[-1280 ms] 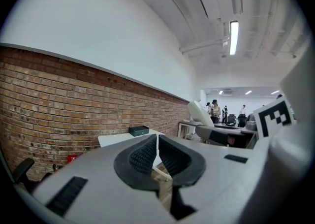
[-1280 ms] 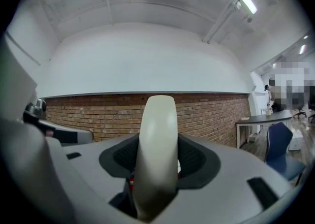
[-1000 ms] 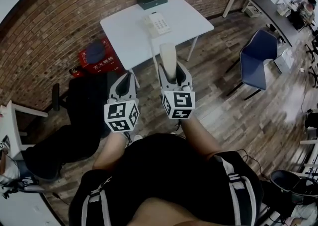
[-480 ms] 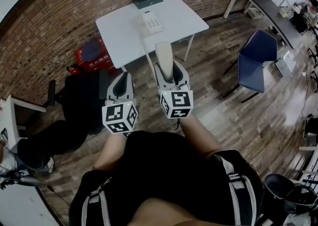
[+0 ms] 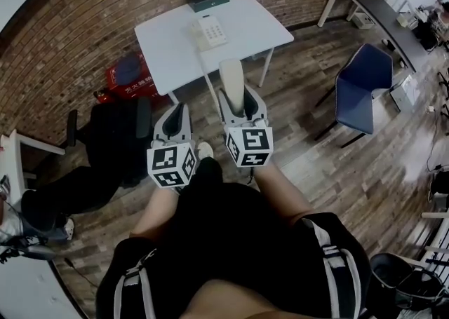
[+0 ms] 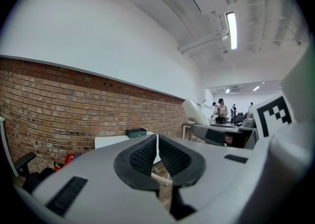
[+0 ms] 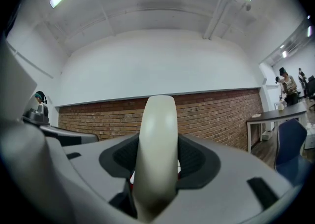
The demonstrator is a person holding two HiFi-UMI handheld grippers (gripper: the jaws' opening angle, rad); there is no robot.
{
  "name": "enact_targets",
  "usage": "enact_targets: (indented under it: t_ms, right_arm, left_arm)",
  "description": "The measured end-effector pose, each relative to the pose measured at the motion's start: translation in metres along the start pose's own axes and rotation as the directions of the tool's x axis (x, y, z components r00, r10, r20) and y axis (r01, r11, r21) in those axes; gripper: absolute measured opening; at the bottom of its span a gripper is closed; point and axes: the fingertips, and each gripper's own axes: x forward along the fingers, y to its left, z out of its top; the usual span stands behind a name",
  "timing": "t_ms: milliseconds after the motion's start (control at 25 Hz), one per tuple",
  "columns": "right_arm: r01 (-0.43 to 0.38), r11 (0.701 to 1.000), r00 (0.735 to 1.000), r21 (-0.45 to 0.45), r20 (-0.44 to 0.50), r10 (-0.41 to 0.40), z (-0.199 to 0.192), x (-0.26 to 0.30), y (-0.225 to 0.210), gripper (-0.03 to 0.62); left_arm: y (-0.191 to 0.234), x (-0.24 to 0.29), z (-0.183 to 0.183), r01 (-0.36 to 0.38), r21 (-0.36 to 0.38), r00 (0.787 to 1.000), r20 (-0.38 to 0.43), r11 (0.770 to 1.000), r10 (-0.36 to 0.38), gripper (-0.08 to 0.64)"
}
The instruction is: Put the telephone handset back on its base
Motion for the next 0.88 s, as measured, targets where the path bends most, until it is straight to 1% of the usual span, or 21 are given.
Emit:
enact_targets:
  t_ms: [200,400,720,880]
  right_arm:
    - [0.005,1.000,1.000,0.012,0.000,-0.005,-0.002,0.011,-0.009,0.205]
    - [0.005,1.000,1.000,0.003,0.009,-0.005,0.000,0.027,-0.020,0.205]
    - [0.005,1.000,1.000,0.005,0.008,-0.005,0.000,0.063,-0.037,0.204]
    - [0.005,1.000,1.000,0.002,0.004,-0.005,-0.002,0.086,-0.046,0.205]
  left_arm:
    - [0.001,0.015,0.005,0.013,0.008,1.000,0.015,1.000,-0.014,0.012]
    - [0.005,0.037,0.004,0.022,0.005,1.000,0.015,1.000,-0.022,0.012]
    - [0.010,0.084,0.008,0.060,0.015,0.998,0.010,0.998,-0.061,0.012]
    - [0.019,0.110,0.008,0.066,0.014,0.998,0.002,0.998,-0.066,0.012]
